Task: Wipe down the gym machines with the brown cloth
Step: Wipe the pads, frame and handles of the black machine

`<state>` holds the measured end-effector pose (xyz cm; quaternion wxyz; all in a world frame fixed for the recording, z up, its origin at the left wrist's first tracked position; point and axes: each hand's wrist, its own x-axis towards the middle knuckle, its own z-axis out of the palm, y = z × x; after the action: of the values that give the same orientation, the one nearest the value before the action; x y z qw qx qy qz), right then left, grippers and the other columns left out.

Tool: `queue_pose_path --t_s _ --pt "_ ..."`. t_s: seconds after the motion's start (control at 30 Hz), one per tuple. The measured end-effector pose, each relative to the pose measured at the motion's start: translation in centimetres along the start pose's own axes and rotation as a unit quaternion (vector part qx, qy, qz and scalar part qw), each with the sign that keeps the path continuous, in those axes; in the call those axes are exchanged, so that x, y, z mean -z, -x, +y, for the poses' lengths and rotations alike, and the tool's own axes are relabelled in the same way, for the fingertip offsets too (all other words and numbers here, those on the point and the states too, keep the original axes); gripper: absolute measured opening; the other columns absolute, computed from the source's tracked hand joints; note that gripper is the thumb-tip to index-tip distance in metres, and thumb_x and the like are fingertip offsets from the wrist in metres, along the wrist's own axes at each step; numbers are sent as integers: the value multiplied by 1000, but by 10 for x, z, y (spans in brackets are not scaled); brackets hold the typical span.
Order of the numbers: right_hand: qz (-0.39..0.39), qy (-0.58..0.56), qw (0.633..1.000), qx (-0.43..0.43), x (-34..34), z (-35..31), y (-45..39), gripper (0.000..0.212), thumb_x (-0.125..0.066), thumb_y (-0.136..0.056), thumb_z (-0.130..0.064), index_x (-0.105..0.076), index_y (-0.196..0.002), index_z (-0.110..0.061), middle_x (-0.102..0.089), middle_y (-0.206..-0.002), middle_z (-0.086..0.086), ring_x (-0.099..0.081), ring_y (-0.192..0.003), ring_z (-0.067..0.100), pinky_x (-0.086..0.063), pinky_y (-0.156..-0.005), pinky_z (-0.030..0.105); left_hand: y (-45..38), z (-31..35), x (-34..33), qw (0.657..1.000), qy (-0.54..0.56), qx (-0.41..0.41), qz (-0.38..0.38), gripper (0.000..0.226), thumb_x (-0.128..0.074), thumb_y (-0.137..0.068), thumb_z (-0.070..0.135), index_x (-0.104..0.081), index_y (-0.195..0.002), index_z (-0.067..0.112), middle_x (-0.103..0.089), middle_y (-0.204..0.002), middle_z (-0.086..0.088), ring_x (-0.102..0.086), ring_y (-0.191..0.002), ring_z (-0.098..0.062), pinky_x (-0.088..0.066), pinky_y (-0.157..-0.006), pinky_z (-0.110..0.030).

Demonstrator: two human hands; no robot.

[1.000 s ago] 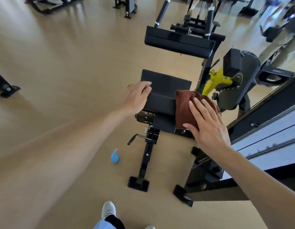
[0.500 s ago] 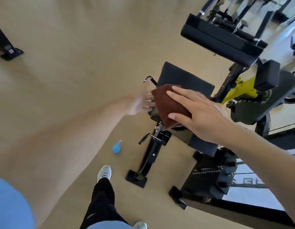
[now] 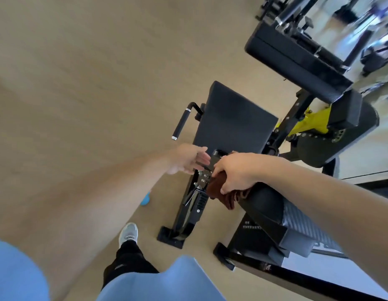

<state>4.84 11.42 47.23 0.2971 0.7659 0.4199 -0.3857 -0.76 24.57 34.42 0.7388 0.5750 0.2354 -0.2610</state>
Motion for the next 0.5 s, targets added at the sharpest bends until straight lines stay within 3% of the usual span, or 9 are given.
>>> queue_pose_path --t_s 0.13,0.3,0.4,0.5 --pt "8 -50 999 -17 1 1 9 58 -73 -82 -46 -56 -136 -36 -61 -124 -6 -58 -109 22 -53 -95 41 11 -14 -7 999 -14 25 -28 37 -41 -104 26 -66 -125 9 -74 -115 -6 -67 -103 -25 -46 -105 -51" --pt "14 -71 997 -34 4 -8 46 32 -63 -90 -36 -65 -122 -33 -68 -110 -4 -63 -98 18 -57 -85 36 33 -32 -16 991 18 10 -130 49 -56 -93 35 -61 -135 10 -71 -124 -9 -66 -113 -26 -44 -106 -49" --pt "76 -61 995 -30 -3 -16 81 28 -57 -94 -37 -67 -119 -35 -69 -106 -5 -65 -96 17 -58 -85 37 51 -36 -25 987 65 -28 -145 50 -77 -73 35 -69 -116 11 -73 -103 -5 -66 -95 -21 -48 -103 -43" --pt "185 -23 982 -23 -19 -24 108 29 -57 -95 -41 -66 -122 -37 -65 -111 -9 -60 -105 17 -57 -87 39 65 -37 -35 983 99 -70 -137 45 -81 -66 31 -69 -107 15 -72 -104 -7 -62 -105 -25 -48 -103 -41"
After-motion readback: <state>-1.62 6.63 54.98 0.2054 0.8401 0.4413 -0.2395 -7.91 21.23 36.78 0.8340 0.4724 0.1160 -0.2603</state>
